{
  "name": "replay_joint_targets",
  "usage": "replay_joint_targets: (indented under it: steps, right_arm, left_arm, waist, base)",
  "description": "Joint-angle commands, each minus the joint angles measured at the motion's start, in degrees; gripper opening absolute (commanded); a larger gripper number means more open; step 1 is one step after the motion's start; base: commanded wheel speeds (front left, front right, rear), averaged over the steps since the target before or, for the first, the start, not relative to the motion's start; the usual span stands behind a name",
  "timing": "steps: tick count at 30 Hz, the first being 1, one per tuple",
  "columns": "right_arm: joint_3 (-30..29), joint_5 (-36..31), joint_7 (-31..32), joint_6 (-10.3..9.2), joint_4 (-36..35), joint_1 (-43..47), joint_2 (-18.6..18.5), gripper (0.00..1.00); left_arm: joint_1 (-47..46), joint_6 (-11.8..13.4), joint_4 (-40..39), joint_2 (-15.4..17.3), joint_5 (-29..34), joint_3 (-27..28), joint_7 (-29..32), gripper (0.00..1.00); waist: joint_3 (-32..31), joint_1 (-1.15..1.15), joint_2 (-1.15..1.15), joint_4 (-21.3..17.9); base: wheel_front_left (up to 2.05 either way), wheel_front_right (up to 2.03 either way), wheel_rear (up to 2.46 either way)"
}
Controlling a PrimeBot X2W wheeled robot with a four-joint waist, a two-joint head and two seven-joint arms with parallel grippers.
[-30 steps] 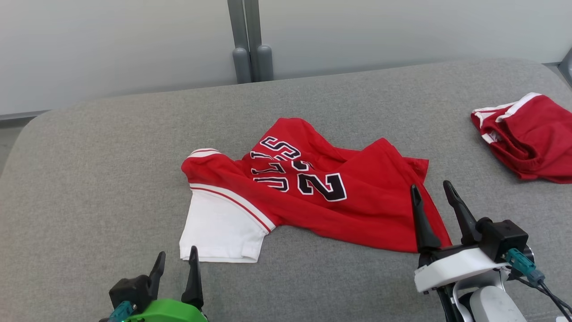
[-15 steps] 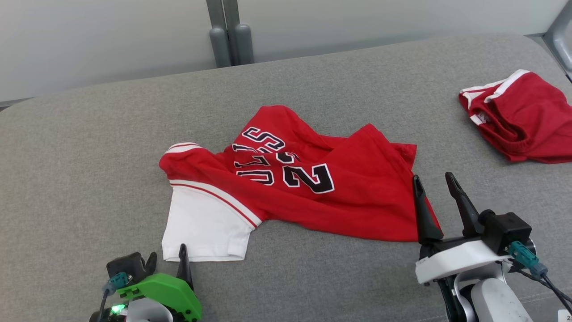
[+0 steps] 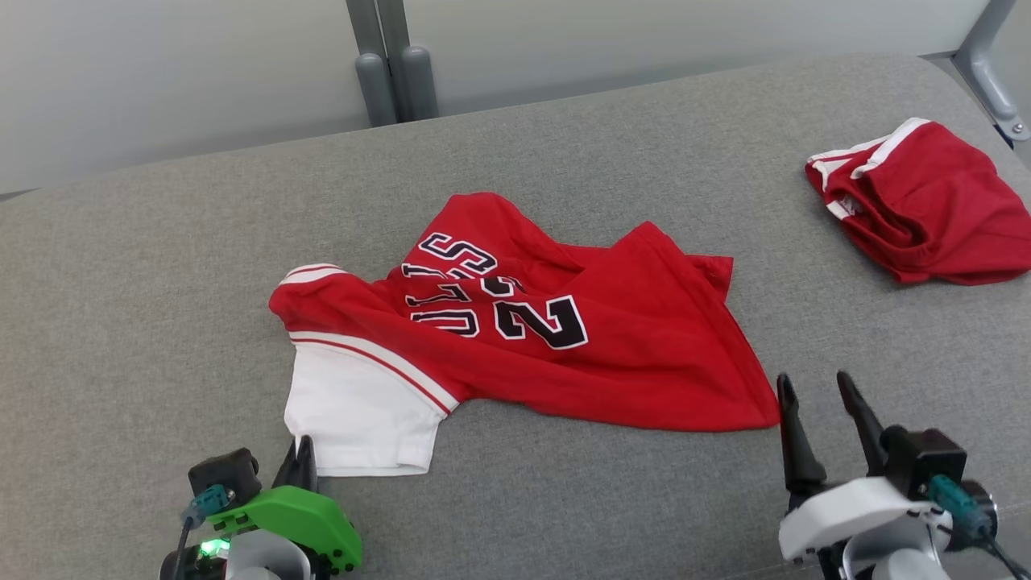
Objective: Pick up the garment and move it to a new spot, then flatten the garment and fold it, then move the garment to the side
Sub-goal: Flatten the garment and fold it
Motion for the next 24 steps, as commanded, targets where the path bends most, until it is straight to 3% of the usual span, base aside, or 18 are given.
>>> replay_joint_targets:
  steps: [1, 10, 24]
  right_arm:
    - [-0.04, -0.38, 0.00, 0.01, 1.98, 1.46, 0.02, 1.00]
    - [-0.45, 2.85, 0.12, 0.00, 11.20, 0.46, -0.02, 1.00]
    - [-1.21, 5.03, -0.03, 0.00, 20.30, -4.71, -0.03, 1.00]
  left_arm:
    - [-0.56, -0.38, -0.84, 0.33, -0.43, 0.09, -1.10, 0.00]
    - [4.20, 0.04, -9.52, 1.17, -1.46, 1.33, -4.37, 0.00]
    - [12.42, 3.14, -23.59, 1.98, -1.77, 1.21, -0.54, 0.00]
  waist:
    - [-0.17, 0.00, 0.00, 0.13]
    - [-0.93, 0.00, 0.00, 1.24]
    - [-0.77, 0.00, 0.00, 5.17]
  base:
    - [0.00, 0.00, 0.00]
    - [0.00, 0.00, 0.00]
    - [0.00, 0.00, 0.00]
